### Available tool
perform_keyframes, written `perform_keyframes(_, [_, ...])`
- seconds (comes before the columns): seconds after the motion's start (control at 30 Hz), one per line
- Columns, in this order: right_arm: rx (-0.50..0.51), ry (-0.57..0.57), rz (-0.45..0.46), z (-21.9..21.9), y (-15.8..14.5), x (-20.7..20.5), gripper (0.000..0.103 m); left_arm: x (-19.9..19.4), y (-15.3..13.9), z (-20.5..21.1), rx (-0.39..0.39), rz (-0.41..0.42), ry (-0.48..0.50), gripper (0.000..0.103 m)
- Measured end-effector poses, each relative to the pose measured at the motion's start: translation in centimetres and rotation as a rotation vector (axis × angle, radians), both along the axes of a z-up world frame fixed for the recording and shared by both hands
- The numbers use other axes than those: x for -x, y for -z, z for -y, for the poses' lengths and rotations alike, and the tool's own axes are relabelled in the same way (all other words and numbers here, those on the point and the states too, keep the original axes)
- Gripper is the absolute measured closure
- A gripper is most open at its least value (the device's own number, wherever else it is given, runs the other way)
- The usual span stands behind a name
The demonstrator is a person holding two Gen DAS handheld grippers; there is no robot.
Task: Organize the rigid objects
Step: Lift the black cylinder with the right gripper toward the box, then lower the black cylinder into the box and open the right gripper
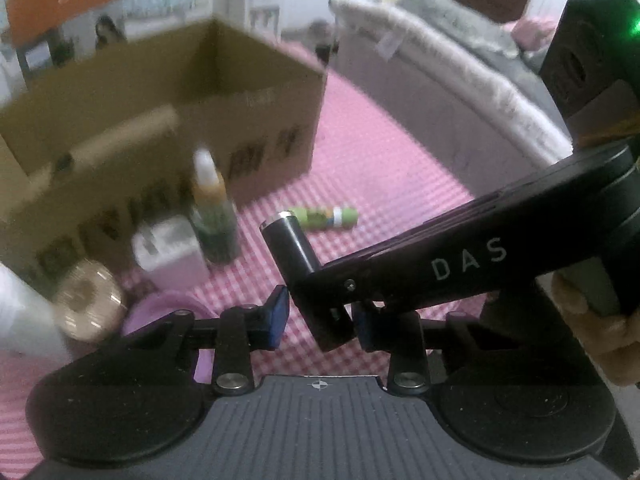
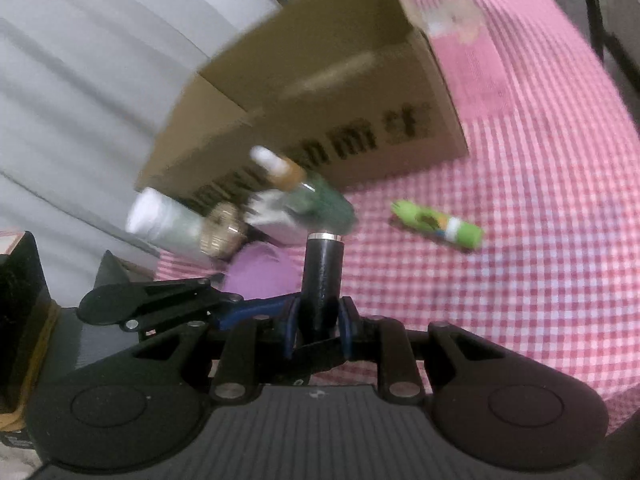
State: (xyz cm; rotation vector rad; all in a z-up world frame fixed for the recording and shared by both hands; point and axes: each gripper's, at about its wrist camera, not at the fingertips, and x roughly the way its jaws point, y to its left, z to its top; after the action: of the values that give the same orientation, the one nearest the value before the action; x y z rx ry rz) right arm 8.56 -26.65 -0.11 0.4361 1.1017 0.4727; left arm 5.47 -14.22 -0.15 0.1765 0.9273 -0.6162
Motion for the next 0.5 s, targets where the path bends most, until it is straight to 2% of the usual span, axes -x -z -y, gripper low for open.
perform_keyframes(0.1, [0.010,-0.015,0.085,-1.2,-3.6,1.0,0.079,0.4,-2.9,-1.7,0.021,0.071,-0.025,0.070])
perform_keyframes(0.2, [0.010,-0.055,0.178,-2.8,-7.3,0.2,0.079,-0.2,-5.4,-3.7,0.030,0.130,-0.070,0.070])
perform_keyframes(0.33, [-0.005,-0.134,0.261,-6.0,-10.8,-2.4,0.079,-3.0,-7.8,-6.8,0.040,0.140,-0.136,0.070])
perform_keyframes(0.4, [-0.019,-0.163,0.264,-7.6,-11.4,-4.5,0.079,-5.1,-8.1,-8.0,0.036,0.129,-0.165,0.070])
perform_keyframes(0.5, [-0.038,-0.193,0.218,-10.1,-10.9,-8.8,0.080,-8.9,-7.4,-9.5,0.028,0.078,-0.207,0.070])
